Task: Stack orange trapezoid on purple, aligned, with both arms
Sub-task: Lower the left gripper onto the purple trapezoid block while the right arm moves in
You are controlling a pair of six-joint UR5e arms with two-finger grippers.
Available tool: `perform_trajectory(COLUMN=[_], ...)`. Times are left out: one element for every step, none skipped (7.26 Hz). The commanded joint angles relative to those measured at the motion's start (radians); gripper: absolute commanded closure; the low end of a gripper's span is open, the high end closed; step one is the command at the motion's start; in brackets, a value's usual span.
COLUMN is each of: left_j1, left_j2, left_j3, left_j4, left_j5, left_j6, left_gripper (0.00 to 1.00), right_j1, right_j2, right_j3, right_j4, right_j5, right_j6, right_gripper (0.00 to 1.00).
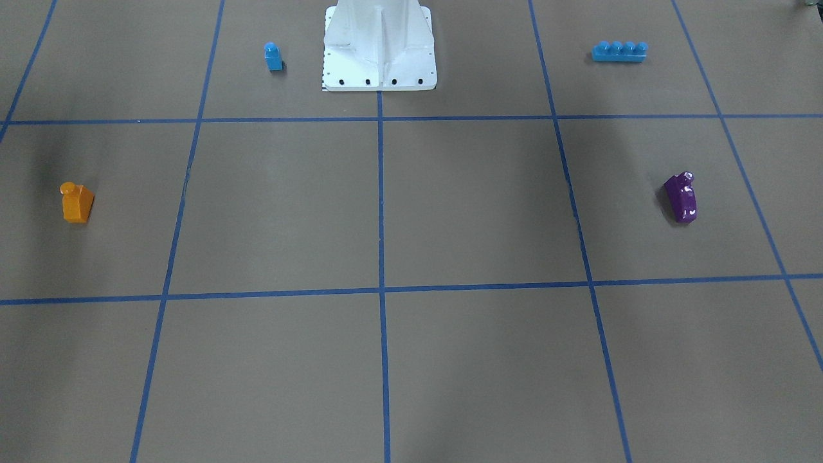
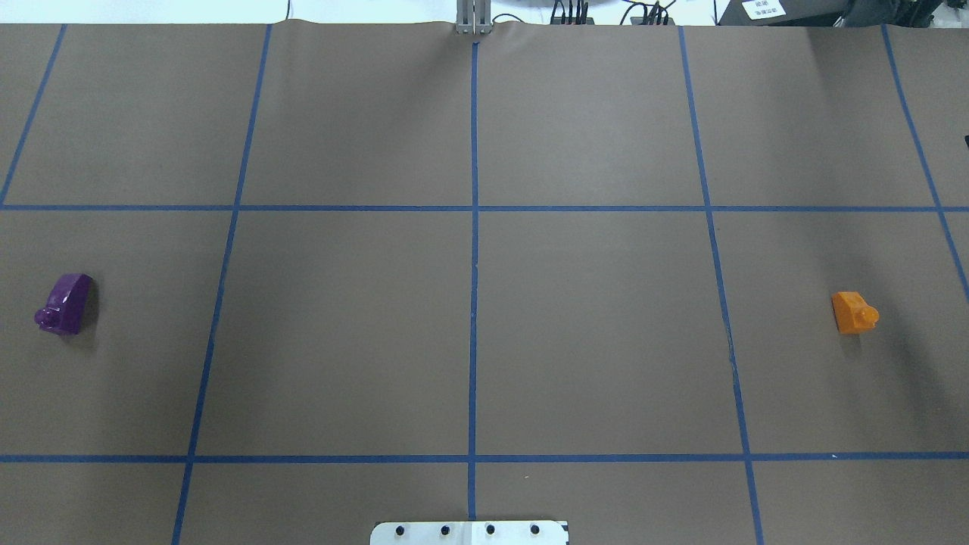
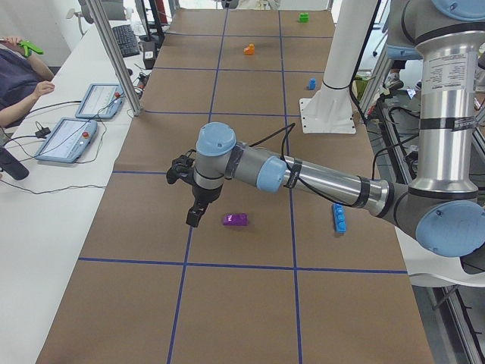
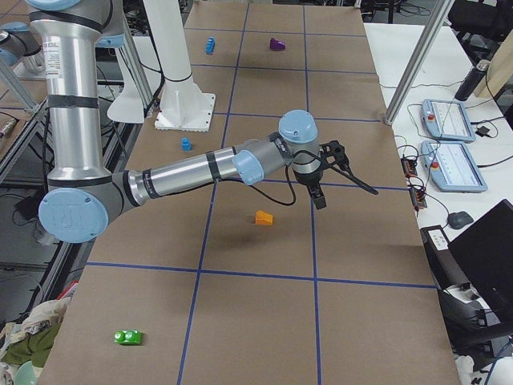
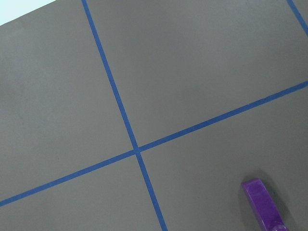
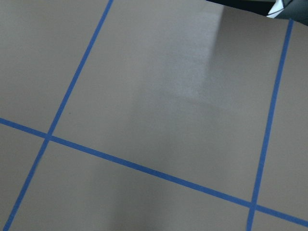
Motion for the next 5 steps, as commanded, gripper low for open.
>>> perform_trajectory(left_j1=[0.088,0.157,0.190,0.242,0.297], left_j2=[0.013,0.013,0.033,0.080,0.089], left_j3=[0.009,0.029,0.063,0.122,0.216], left_j4=[-0.029,-0.079,-0.216,-0.424,-0.634], left_j5=[-0.068,-0.098,-0.098,-0.046,-0.005], left_j6=[-0.032,-0.143,-0.290,-0.439,-0.575], left_gripper=[0.00,0.00,0.00,0.00,0.00], right_j1=[-0.111,-0.147,-0.149,-0.150,-0.150], right_j2=[0.036,0.036,0.037,0.037,0.037], right_j3=[-0.047,-0.047,-0.041,-0.041,-0.038], right_j4=[0.178,0.180,0.180,0.180,0.180], right_j5=[-0.012,-0.015,-0.013,-0.012,-0.010], right_j6=[0.012,0.046,0.057,0.057,0.057], right_gripper=[0.00,0.00,0.00,0.00,0.00])
